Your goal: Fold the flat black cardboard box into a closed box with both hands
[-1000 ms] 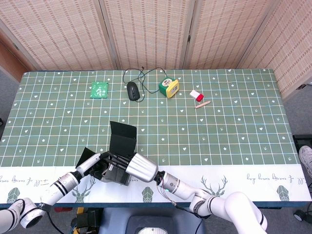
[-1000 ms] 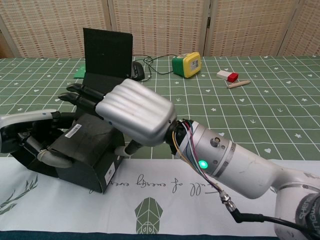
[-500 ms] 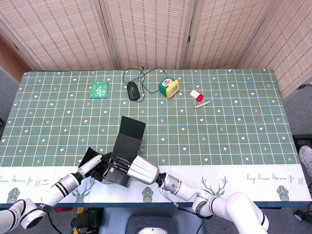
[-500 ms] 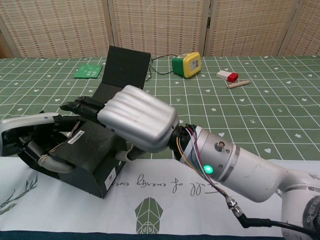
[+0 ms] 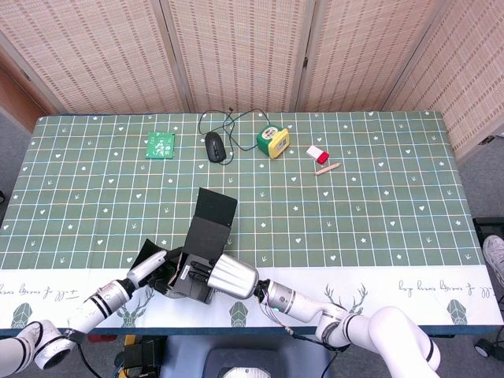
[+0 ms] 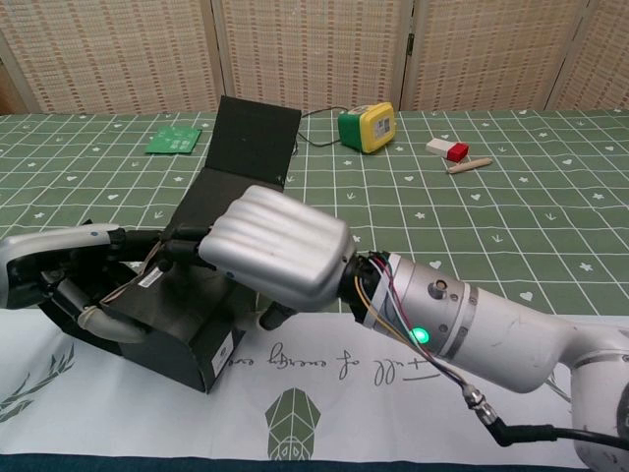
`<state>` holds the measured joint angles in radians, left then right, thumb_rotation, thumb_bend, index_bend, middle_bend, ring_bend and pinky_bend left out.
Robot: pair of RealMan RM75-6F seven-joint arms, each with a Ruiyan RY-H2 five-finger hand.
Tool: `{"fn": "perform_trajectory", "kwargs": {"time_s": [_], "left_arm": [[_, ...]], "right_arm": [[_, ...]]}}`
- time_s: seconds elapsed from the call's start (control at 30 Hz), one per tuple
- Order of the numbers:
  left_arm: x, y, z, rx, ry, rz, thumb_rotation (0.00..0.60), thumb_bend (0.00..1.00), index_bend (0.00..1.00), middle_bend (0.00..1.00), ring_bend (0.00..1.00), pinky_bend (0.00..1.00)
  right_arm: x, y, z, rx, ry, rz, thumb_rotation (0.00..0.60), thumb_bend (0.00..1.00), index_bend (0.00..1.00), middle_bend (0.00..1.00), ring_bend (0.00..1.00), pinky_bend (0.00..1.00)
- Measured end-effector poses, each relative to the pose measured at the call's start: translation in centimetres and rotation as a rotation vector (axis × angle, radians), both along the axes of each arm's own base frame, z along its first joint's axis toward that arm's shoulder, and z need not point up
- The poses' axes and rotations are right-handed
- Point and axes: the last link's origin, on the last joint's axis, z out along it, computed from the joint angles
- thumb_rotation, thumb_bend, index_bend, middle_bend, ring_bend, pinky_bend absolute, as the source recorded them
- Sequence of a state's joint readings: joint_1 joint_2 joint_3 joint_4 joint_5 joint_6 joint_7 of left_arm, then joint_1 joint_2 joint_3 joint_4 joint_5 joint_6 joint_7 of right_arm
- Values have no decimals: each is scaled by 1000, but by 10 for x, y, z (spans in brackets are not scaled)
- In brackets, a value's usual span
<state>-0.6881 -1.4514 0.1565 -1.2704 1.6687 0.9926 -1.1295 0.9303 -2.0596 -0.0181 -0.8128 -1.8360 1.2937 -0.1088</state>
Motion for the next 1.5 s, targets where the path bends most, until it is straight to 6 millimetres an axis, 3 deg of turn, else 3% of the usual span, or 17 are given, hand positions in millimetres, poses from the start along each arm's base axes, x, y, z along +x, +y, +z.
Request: {"fn": "perform_trajectory", "kwargs": {"time_s": [0.9, 1.5], "left_arm": [[6, -2, -1, -11, 3, -18, 600, 94, 144, 180, 658, 975], [10, -2, -1, -7, 4, -44, 600, 94, 124, 161, 652, 975]], "right_arm": [[1, -1, 16, 30, 71, 18, 600, 443, 283, 349, 774, 983], [2, 3, 22, 61, 176, 21, 600, 450, 305, 370, 781, 990]]}}
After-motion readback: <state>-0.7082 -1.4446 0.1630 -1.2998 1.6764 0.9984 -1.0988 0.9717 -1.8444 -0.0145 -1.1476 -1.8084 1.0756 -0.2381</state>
